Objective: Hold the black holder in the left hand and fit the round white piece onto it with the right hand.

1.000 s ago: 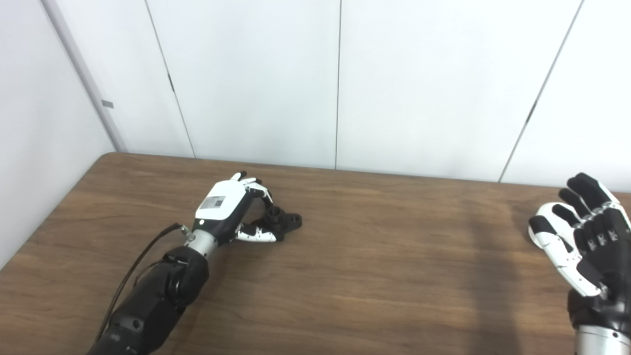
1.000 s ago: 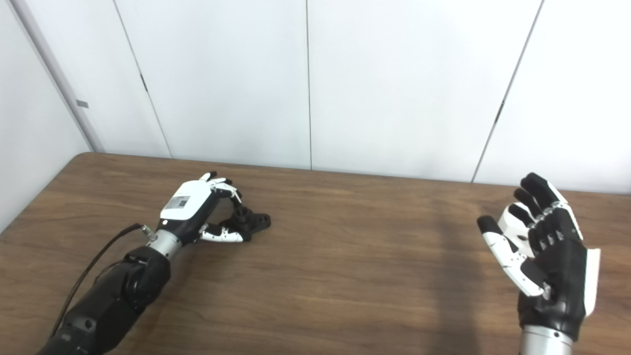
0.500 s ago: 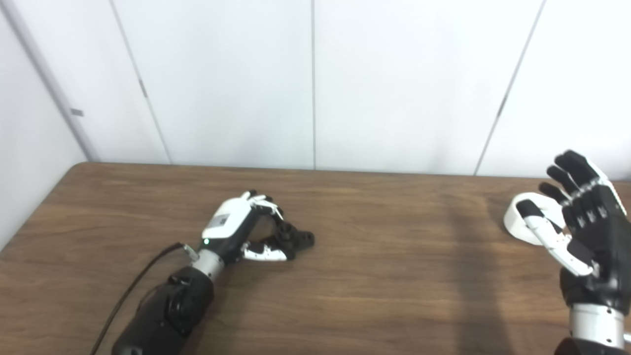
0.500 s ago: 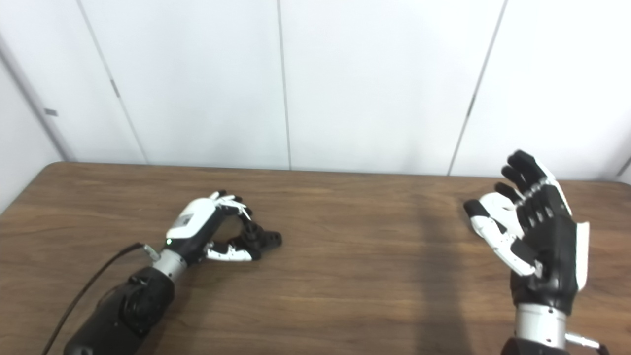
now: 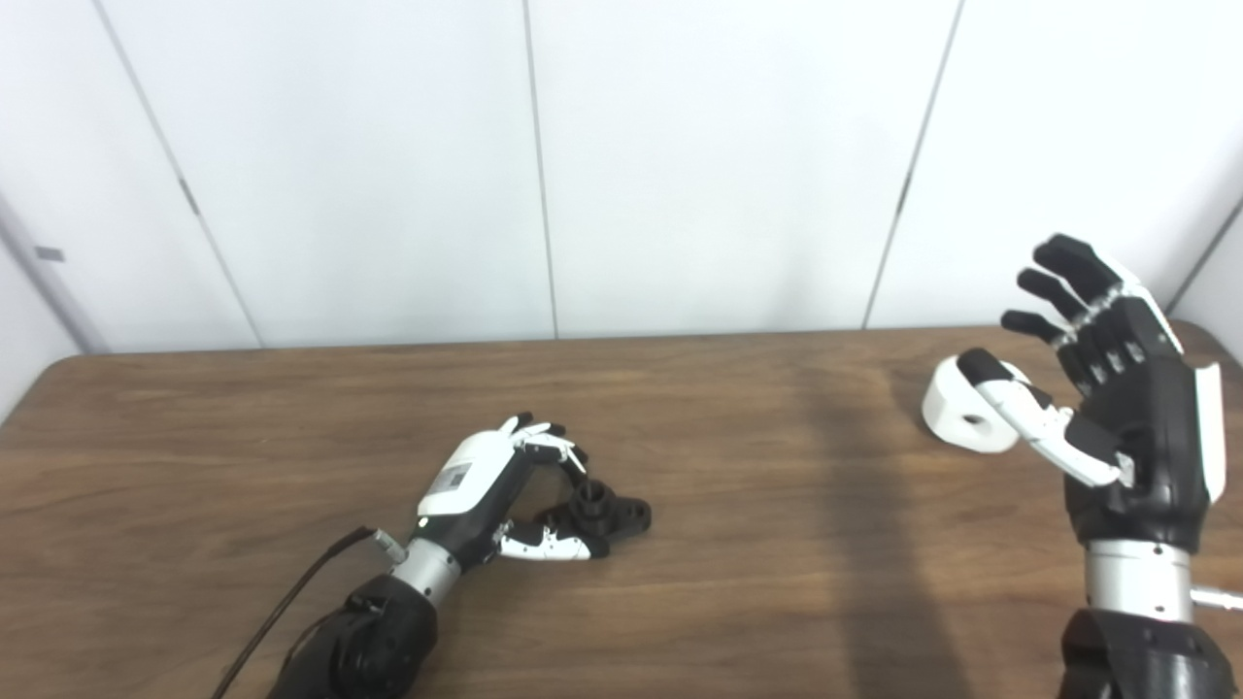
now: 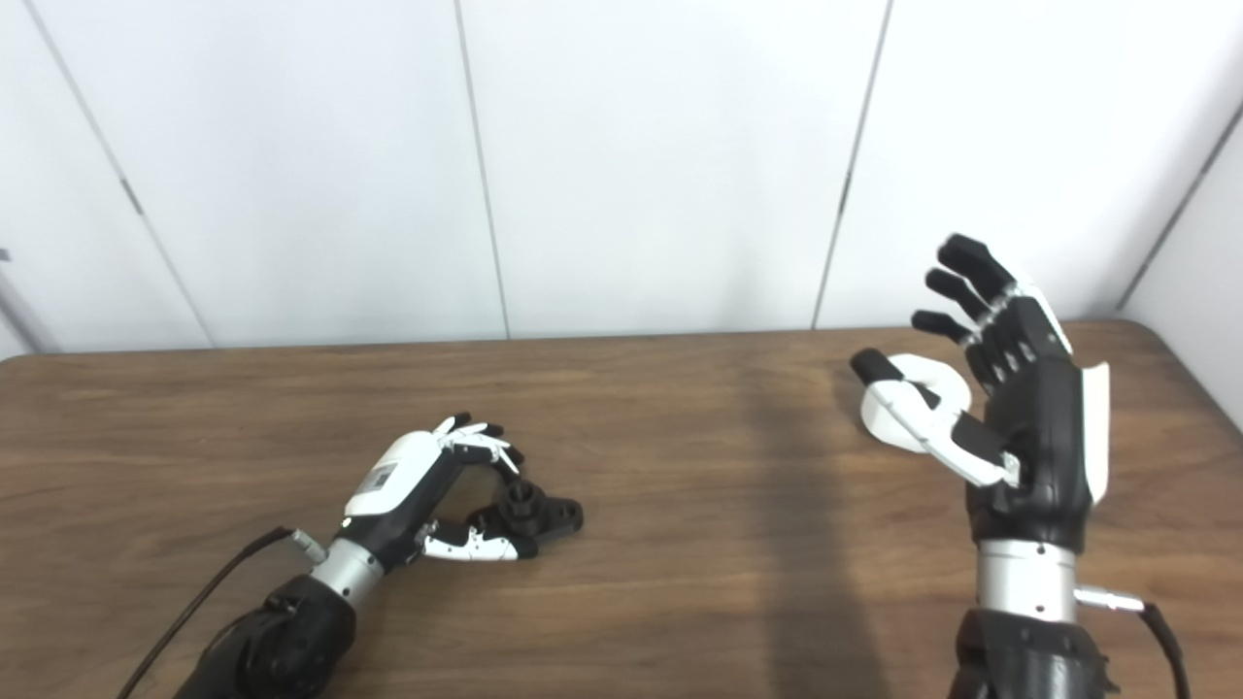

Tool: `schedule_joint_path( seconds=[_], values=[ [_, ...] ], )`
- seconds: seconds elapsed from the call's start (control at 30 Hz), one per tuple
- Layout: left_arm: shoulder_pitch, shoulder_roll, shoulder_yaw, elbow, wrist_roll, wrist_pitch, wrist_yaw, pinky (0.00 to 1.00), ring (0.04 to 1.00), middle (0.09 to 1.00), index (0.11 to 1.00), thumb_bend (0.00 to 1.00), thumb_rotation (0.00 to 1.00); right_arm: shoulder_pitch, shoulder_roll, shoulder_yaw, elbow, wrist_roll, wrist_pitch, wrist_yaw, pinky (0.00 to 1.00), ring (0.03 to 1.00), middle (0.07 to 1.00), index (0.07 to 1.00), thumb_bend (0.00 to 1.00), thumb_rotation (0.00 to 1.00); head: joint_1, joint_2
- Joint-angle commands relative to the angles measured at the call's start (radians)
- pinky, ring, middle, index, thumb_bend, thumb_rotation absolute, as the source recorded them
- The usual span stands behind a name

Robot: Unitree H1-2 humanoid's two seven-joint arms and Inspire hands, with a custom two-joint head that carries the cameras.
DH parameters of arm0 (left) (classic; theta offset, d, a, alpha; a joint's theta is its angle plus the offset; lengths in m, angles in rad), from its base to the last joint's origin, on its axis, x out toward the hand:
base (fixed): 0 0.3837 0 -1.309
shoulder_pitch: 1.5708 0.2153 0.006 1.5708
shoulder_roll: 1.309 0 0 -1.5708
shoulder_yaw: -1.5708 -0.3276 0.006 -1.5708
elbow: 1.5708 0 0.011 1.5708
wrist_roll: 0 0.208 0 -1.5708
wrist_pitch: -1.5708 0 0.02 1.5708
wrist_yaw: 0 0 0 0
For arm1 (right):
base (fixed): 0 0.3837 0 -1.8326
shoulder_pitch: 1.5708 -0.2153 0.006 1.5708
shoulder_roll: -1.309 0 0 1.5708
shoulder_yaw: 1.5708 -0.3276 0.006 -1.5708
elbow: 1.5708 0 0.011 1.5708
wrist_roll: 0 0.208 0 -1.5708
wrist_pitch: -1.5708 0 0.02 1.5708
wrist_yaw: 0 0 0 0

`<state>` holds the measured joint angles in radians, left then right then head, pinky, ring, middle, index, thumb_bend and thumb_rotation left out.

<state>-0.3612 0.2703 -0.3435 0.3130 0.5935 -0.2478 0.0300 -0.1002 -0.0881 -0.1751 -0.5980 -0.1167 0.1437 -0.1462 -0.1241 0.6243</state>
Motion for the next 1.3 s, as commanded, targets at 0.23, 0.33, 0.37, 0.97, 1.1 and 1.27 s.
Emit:
schedule_joint_path(
  seconds=[0.23, 0.33, 0.37, 0.97, 1.1, 1.27],
  values=[
    [-0.01, -0.021, -0.017, 0.017, 0.036, 0.002, 0.008, 1.0, 0.891, 0.738, 0.482, 0.52, 0.06, 0.043, -0.05, -0.022, -0.058, -0.121, -0.001, 0.021, 0.68, 0.782, 0.795, 0.76, 0.53, 0.19, -0.089, 0.007],
    [-0.005, -0.028, -0.022, 0.031, 0.043, -0.011, 0.022, 0.99, 0.891, 0.737, 0.482, 0.52, 0.06, 0.058, -0.089, -0.04, -0.048, -0.144, -0.006, 0.037, 0.7, 0.799, 0.81, 0.773, 0.53, 0.2, -0.1, 0.003],
    [-0.004, -0.028, -0.023, 0.034, 0.044, -0.014, 0.025, 0.99, 0.891, 0.737, 0.482, 0.52, 0.06, 0.06, -0.098, -0.044, -0.045, -0.148, -0.008, 0.04, 0.7, 0.805, 0.815, 0.775, 0.53, 0.2, -0.1, 0.003],
    [-0.018, -0.033, -0.015, 0.108, 0.034, -0.062, 0.068, 1.0, 0.893, 0.745, 0.483, 0.52, 0.06, 0.042, -0.315, -0.102, 0.286, -0.304, -0.121, 0.012, 0.67, 0.77, 0.799, 0.781, 0.69, 0.24, -0.188, -0.051],
    [-0.017, -0.041, -0.005, 0.13, 0.027, -0.073, 0.086, 1.0, 0.89, 0.741, 0.483, 0.52, 0.06, -0.003, -0.359, -0.088, 0.378, -0.329, -0.165, 0.007, 0.65, 0.749, 0.79, 0.781, 0.76, 0.19, -0.196, -0.07],
    [-0.018, -0.05, 0.01, 0.144, 0.03, -0.082, 0.115, 1.0, 0.893, 0.745, 0.482, 0.52, 0.06, -0.064, -0.413, -0.063, 0.483, -0.335, -0.189, 0.027, 0.66, 0.756, 0.783, 0.79, 0.83, 0.15, -0.211, -0.086]
  ],
)
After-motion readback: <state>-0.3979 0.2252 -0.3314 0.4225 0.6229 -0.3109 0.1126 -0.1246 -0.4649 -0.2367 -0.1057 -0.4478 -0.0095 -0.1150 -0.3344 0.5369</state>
